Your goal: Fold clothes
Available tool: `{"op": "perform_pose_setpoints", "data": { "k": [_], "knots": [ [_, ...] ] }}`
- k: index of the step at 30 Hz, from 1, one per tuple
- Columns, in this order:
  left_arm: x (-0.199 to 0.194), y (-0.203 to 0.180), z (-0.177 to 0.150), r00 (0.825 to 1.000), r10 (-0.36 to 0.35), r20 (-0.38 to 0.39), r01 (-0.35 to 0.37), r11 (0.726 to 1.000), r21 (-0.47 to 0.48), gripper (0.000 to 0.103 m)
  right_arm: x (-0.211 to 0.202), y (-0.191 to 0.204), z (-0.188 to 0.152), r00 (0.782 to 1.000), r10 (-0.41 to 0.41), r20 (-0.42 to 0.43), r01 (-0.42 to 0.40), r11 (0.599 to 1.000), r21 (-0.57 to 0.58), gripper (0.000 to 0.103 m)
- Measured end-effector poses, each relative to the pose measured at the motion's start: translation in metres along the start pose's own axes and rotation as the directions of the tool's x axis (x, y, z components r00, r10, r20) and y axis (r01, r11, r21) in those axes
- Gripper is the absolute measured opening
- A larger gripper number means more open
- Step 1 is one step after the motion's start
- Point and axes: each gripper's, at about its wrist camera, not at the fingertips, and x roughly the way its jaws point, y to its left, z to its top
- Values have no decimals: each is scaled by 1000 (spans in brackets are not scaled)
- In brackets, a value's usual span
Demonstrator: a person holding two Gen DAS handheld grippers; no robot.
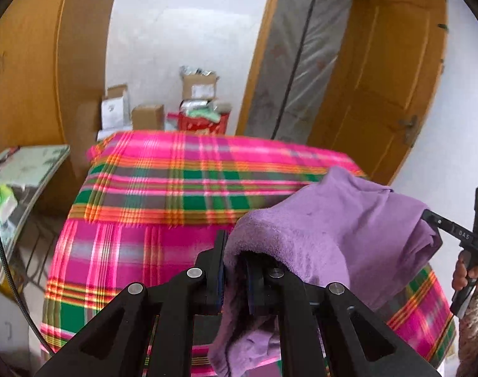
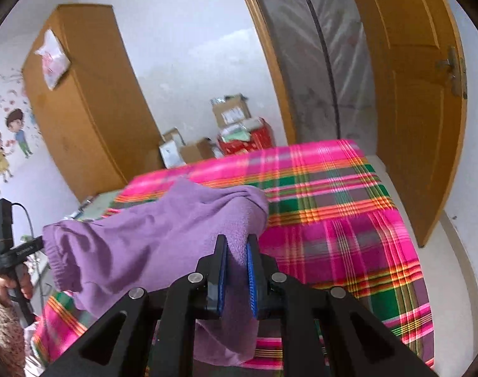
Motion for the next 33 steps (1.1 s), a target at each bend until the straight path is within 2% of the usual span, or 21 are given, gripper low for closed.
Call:
{"op": "perform_pose_setpoints", "data": {
  "k": [7, 9, 11, 15, 17, 19, 20, 21, 23, 26, 30, 33],
  "knots": [
    [32, 19, -10, 999, 16, -50, -17, 999, -26, 17, 29, -9, -14, 994, -93, -49, 93, 996, -6, 16],
    [40, 23, -11, 998, 19, -65, -21, 999, -37, 21, 32, -9, -16, 991, -119, -57, 118, 993, -16, 18],
    [41, 30, -13, 997, 10, -75, -15, 997, -71, 29, 32, -7, -17, 987, -151, -56, 149, 988, -35, 19],
    [27, 43, -15, 997, -16, -76, 6, 991, -131, 33, 21, 4, -17, 983, -185, -20, 183, 979, -89, 25],
    [14, 49, -18, 998, -24, -64, 14, 988, -155, 46, 10, 14, -17, 982, -188, 17, 189, 974, -127, 26],
    [2, 55, -21, 998, -32, -52, 23, 984, -178, 51, 0, 23, -16, 980, -189, 55, 196, 967, -164, 26],
    [-4, 56, -23, 997, -62, -46, 52, 979, -197, 51, -5, 28, -16, 979, -189, 73, 200, 963, -183, 26],
    [-7, 55, -25, 995, -91, -50, 79, 975, -206, 51, -9, 35, -18, 984, -163, 77, 176, 961, -211, 26],
    [-9, 48, -30, 988, -134, -72, 115, 970, -215, 59, -14, 53, -24, 993, -95, 74, 112, 956, -273, 26],
    [-3, 34, -39, 977, -172, -129, 140, 965, -221, 60, -9, 77, -35, 1000, -11, 27, 20, 935, -355, 26],
    [12, 20, -52, 958, -191, -213, 140, 963, -232, 60, 8, 108, -58, 997, 50, -58, -70, 889, -453, 28],
    [23, 20, -58, 953, -173, -248, 105, 959, -264, 60, 21, 126, -76, 989, 76, -127, -131, 850, -511, 30]
  ]
}}
